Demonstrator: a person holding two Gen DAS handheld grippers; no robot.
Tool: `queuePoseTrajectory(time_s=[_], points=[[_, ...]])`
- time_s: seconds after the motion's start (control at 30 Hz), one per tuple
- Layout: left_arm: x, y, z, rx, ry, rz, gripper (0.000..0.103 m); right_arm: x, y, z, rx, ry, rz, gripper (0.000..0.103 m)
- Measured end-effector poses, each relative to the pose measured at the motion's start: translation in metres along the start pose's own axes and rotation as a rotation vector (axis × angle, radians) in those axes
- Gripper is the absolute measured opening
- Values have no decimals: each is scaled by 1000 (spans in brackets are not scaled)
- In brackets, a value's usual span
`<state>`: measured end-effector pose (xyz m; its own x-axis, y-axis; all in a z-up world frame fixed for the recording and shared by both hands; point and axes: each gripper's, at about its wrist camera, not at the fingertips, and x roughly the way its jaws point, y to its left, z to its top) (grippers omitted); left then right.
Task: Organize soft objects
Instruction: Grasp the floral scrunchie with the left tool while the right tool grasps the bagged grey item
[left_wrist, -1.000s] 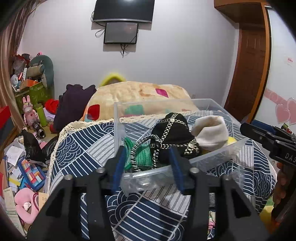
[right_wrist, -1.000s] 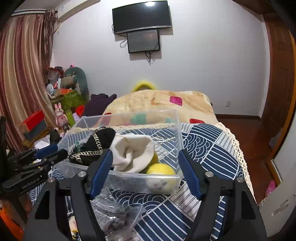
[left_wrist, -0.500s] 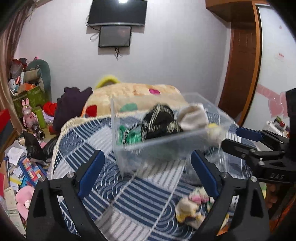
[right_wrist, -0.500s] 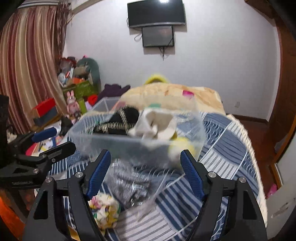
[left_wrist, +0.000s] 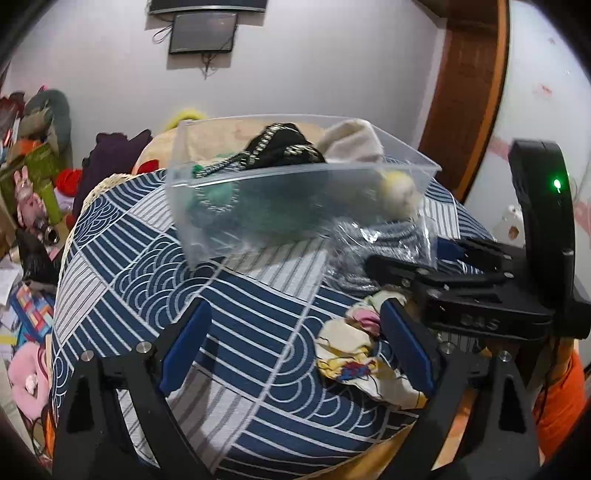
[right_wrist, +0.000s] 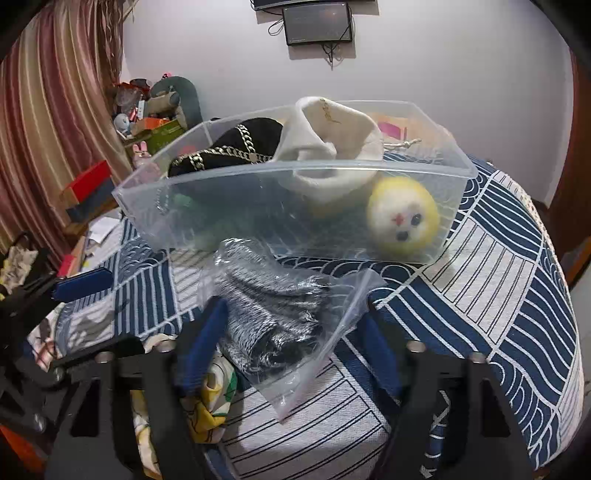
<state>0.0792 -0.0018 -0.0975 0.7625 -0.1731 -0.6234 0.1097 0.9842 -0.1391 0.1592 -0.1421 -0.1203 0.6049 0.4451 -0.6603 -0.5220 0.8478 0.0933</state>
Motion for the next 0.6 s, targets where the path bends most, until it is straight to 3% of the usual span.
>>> queuePoseTrajectory(time_s=[0.03,0.13,0.2,0.3,0.47,0.6], points=[[2,-2,-1,5,7,-6,88,-1,0,0,-9,-5,1,47],[10,-6,-6,5,48,-37,77,-5,-2,-2,-2,-41,-4,37],[18,-9,-8,13,70,-40,72,-11,-3,-6,0,-53,-10,34],[17,-14,-13,36,43,-31,63,-22,-10,-11,14,-77,-31,30],[14,-23,-14,70,38,-57,30,-37,-20,-14,48,-106,-42,27],[12,-29,-15,88,38,-69,13,-47,-22,-14,57,-131,-39,27]])
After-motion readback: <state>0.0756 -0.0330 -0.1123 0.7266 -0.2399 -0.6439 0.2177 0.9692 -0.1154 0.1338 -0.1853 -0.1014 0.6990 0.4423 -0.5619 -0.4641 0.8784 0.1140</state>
